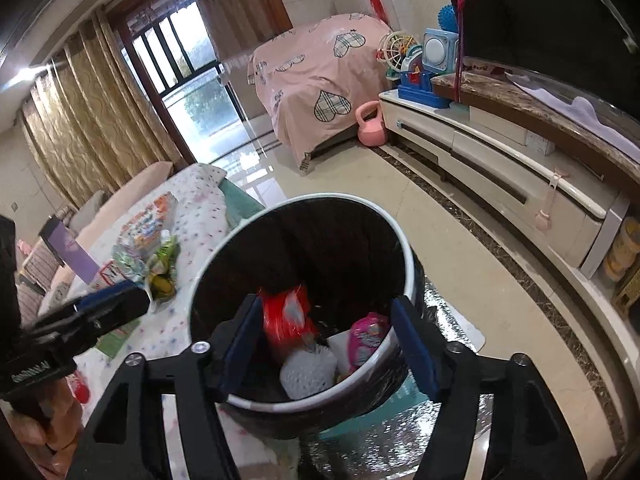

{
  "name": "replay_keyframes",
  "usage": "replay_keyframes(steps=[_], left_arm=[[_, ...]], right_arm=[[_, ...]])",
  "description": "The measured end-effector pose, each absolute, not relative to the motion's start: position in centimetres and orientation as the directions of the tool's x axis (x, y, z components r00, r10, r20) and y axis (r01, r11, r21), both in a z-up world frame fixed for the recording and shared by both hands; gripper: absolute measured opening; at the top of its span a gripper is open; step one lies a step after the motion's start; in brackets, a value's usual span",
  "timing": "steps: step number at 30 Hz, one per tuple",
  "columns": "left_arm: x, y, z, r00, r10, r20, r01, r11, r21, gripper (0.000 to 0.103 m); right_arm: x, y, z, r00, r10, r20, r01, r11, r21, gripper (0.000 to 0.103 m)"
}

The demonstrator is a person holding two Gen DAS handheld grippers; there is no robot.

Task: Collect trash
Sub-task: 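Move both open tools back toward the red candy tube on the table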

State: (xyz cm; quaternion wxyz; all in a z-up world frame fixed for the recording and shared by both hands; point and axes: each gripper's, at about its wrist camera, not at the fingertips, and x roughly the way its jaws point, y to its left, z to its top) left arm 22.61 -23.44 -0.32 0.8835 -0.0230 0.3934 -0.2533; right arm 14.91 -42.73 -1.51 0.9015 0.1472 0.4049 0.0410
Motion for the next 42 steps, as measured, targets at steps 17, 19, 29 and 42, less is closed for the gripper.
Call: replay_keyframes(steps=[17,19,29,42], left_arm=[[15.6,-11.9,-1.9,0.593,-0.417,-0.689,0.265,0.909,-0.322,0.062],[15.0,-10.5,-2.1,0.599,-0.408,-0.689,0.242,0.913,-0.329,0.062],[11.9,-4.3,-3.3,0.626,-0.351,-0.697,0.129,0.927,-0.352,0.062],[10.1,1.7,-5.1,0.622,-0.291,-0.727,-0.001,0.928,-0.372,0.062]], right_arm=[[9.3,-35.1,-0.5,0.677,0.337,-0.654,-0.051,0.908,0.416,0.09],[9.0,-34.1,-0.6,0.669,0.349,-0.656,-0.063,0.906,0.418,0.09],[7.3,-28.5,-2.1,0.611,0.407,-0.679,-0.117,0.895,0.43,0.091],[6.9,-24.0,-2.7,0.584,0.434,-0.686,-0.181,0.894,0.411,0.091]])
